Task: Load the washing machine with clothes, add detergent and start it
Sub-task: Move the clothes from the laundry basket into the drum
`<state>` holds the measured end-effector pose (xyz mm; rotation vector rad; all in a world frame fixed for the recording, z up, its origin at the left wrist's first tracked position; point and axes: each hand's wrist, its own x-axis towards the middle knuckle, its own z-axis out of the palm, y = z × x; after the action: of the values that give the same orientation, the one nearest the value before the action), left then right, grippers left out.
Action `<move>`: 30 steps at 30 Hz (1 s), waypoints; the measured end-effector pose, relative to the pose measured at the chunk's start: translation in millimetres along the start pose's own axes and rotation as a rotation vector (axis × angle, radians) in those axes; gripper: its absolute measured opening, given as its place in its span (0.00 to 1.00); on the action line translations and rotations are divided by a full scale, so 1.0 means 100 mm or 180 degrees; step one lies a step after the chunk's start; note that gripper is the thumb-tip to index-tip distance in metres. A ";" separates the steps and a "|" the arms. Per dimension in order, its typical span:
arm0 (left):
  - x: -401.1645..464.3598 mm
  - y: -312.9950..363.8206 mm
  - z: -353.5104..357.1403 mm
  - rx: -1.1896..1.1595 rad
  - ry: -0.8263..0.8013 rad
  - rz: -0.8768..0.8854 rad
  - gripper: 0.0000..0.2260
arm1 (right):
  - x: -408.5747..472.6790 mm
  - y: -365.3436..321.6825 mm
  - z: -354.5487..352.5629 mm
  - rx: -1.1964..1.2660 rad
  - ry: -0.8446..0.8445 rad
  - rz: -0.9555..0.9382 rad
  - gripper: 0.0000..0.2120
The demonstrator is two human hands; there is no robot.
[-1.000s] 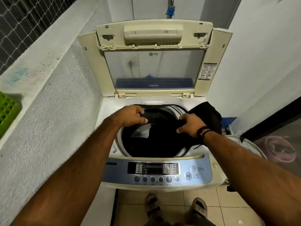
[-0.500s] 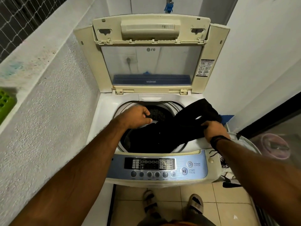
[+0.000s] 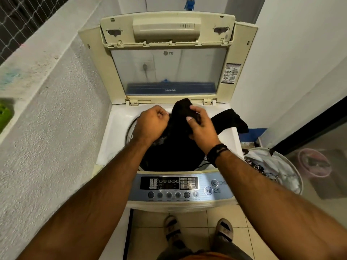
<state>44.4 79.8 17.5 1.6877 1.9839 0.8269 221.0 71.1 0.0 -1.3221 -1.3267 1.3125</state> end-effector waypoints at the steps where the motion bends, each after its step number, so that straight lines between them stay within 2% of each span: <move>1: -0.02 0.01 -0.01 0.0002 0.0015 0.0014 0.07 | -0.04 0.05 -0.01 -0.0610 -0.0537 0.0174 0.20; 2: -0.02 -0.01 -0.01 0.0018 -0.0006 0.0022 0.07 | -0.07 0.12 -0.04 -0.1471 -0.1043 0.0319 0.22; 3: -0.04 -0.03 -0.01 0.0032 -0.0026 0.0026 0.07 | -0.10 0.22 -0.09 -0.2237 -0.1323 0.0381 0.21; 4: -0.05 -0.07 -0.01 0.0037 -0.0040 0.0028 0.08 | -0.12 0.33 -0.14 -0.2716 -0.1298 0.0303 0.20; 5: -0.05 -0.10 0.00 0.0021 -0.0053 0.0033 0.08 | -0.13 0.39 -0.21 -0.2819 -0.1046 0.0255 0.18; 8: -0.09 -0.19 0.04 0.0013 -0.0136 0.0055 0.08 | -0.03 0.52 -0.48 -0.2427 0.0039 0.0421 0.20; 12: -0.13 -0.18 0.11 0.0241 -0.0311 0.0202 0.08 | 0.28 0.58 -0.97 -0.1929 0.0853 0.1132 0.32; 15: -0.13 -0.14 0.18 0.0406 -0.0475 0.0266 0.07 | 0.58 0.55 -1.10 -0.2120 0.1002 0.1320 0.39; 18: -0.17 -0.15 0.24 0.0498 -0.0586 0.0297 0.07 | 0.83 0.48 -1.13 -0.2569 0.0673 0.1382 0.41; 21: -0.24 -0.21 0.27 0.0553 -0.0651 0.0185 0.08 | 0.88 0.61 -1.23 -0.2840 0.0373 0.1521 0.36; 25: -0.30 -0.25 0.23 0.0585 -0.0686 0.0176 0.08 | 0.78 0.69 -1.30 -0.3487 0.0678 0.1242 0.19; 30: -0.29 -0.19 0.18 0.0461 -0.0613 0.0140 0.07 | 0.74 0.34 -1.18 -0.3683 0.0490 0.1017 0.15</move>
<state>47.1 52.5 -10.4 1.8228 1.9204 0.5230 333.5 154.8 -28.7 -2.4132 -1.8967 0.5187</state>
